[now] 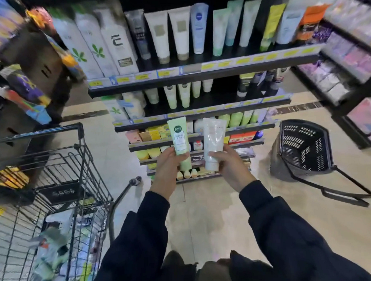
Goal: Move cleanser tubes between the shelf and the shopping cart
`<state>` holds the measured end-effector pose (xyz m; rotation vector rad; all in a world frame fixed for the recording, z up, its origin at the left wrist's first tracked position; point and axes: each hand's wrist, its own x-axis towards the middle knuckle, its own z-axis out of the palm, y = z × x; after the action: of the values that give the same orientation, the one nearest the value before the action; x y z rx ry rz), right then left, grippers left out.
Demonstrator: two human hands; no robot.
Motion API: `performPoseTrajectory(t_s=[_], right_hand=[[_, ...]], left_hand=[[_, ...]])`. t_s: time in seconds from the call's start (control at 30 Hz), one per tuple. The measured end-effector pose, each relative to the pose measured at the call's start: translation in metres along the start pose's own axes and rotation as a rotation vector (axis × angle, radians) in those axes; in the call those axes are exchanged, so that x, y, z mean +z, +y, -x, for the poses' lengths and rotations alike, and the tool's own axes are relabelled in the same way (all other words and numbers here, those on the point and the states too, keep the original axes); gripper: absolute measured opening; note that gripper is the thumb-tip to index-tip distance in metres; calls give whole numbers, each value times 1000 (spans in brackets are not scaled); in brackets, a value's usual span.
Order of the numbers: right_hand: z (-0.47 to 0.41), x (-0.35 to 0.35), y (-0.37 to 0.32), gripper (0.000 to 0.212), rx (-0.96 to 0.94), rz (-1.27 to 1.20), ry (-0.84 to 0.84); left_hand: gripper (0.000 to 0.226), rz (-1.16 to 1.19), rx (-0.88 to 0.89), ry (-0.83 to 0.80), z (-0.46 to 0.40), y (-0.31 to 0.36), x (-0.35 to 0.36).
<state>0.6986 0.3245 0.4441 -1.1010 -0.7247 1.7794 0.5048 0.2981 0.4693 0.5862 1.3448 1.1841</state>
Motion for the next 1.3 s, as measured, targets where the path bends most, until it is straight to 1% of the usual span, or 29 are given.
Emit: performPoseTrajectory(t_s=[0.07,0.17,0.27,0.37,0.47,0.53,0.6,0.7,0.93,1.07,1.17,1.2,1.3], right_hand=[[-1,-17,-8,47,7,-6,9],[-5,-36,-18,56,7,1,8],[-18,-51,-29,51,12,4,6],[-34,-62,-45,50,33,9,4],[-57,-71,-59,51,51,42,25],[-74,-75,-68,53,57,78,22],[-88,-79,-77,51,60,130,1],[-110,-83,-91,43,71,183,-1],[-144,-98,-111,45,102,187,-7],[-155,-101,-120,44,110,210,-11],[-161,-104,-124,45,117,229,-9],[-163,-105,-126,44,117,234,-9],[-164,-110,-132,42,126,264,-10]], left_hand=[[39,-17,11,12,-2,-1,20],[38,-42,22,13,-11,1,46],[36,-82,26,17,-30,5,67],[36,-134,31,44,-56,9,86],[31,-151,46,77,-86,12,104],[30,-183,60,97,-109,15,116],[31,-223,70,130,-131,16,126],[31,-305,104,176,-167,15,136],[27,-394,198,278,-224,19,148],[19,-467,256,313,-246,26,156],[38,-505,272,366,-258,30,162],[38,-516,277,372,-264,31,164],[26,-526,274,383,-279,31,166]])
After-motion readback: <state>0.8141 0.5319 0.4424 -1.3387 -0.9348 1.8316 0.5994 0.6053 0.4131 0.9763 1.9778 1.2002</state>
